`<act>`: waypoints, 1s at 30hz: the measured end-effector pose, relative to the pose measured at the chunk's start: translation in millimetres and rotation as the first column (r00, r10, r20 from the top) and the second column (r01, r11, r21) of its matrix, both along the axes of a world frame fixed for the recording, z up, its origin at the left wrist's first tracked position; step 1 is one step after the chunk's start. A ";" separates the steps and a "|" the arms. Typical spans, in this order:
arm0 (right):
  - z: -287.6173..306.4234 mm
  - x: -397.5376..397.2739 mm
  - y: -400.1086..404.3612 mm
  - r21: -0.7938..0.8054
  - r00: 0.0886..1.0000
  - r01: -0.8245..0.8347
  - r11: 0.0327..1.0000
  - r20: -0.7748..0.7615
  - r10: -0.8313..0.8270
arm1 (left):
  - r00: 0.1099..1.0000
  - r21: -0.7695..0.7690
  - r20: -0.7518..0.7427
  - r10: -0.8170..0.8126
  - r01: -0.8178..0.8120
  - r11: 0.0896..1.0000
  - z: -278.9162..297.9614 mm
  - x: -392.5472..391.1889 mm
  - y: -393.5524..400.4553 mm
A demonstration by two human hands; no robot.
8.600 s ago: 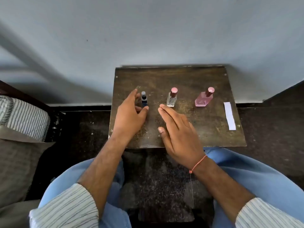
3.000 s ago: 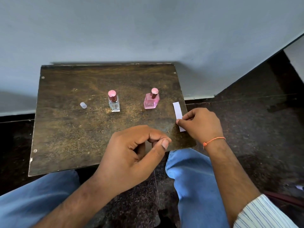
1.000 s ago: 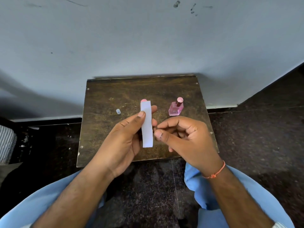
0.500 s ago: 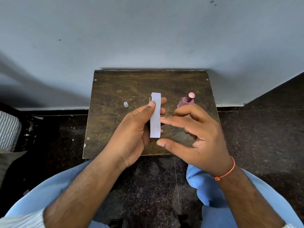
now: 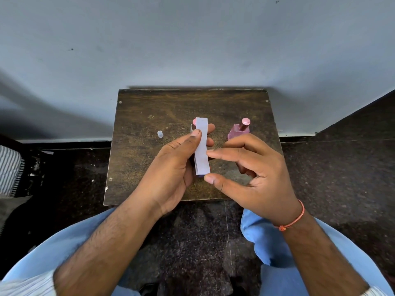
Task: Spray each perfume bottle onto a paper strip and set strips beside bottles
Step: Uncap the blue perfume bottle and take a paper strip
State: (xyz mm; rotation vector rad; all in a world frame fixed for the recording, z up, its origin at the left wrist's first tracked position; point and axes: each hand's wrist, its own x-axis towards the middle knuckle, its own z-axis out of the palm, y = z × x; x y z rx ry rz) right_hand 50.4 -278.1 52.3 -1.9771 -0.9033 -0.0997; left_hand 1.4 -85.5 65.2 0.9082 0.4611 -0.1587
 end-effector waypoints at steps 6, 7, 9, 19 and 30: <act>-0.6 -0.3 -1.6 0.024 1.000 0.000 1.000 -0.031 0.001 | 1.000 0.013 0.016 -0.018 0.017 1.000 -0.9 -0.6 -1.0; -0.7 -0.1 -1.8 0.030 0.999 0.000 1.000 -0.042 0.001 | 1.000 0.016 0.021 -0.021 0.021 1.000 -1.2 -1.0 -1.2; -0.8 0.3 -2.1 0.039 0.998 -0.001 0.999 -0.056 0.004 | 0.999 0.020 0.027 -0.026 0.025 0.999 -1.5 -1.8 -1.0; -1.7 2.5 -2.4 0.030 0.996 -0.019 0.999 -0.081 0.021 | 0.999 0.066 0.030 -0.037 0.035 0.997 -4.9 -2.2 2.2; -7.4 2.9 0.0 0.023 0.996 -0.015 1.000 -0.090 0.017 | 0.994 0.154 0.063 -0.085 0.075 0.985 -5.4 -4.8 1.4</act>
